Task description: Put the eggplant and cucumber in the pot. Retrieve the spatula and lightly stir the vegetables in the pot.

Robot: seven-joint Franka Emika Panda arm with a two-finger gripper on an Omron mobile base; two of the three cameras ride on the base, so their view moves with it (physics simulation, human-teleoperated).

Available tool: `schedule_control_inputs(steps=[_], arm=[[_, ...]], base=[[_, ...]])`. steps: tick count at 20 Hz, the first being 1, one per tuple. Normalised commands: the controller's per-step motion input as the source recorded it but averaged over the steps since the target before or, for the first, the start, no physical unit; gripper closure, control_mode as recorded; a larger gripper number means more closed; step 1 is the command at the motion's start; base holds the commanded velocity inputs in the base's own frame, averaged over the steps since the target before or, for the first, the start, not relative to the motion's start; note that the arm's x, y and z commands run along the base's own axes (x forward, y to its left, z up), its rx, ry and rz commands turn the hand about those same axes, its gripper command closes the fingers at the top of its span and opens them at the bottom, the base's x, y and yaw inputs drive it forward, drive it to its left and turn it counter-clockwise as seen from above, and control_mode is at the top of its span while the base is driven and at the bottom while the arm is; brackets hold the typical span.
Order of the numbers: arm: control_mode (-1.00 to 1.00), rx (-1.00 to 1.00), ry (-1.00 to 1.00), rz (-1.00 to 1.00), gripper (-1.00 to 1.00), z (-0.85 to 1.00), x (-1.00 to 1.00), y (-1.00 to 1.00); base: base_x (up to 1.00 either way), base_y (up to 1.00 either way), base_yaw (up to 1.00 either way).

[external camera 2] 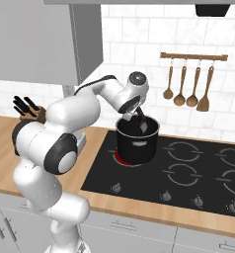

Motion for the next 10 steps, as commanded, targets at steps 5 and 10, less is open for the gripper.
schedule_control_inputs(steps=[5,10], arm=[[-1.00,-0.02,0.11,-0.12,1.00,-0.09,0.00,0.00],[-1.00,0.00,0.25,-0.12,1.00,-0.32,0.00,0.00]], base=[[0.00,0.00,0.00],[0.00,0.00,0.00]])
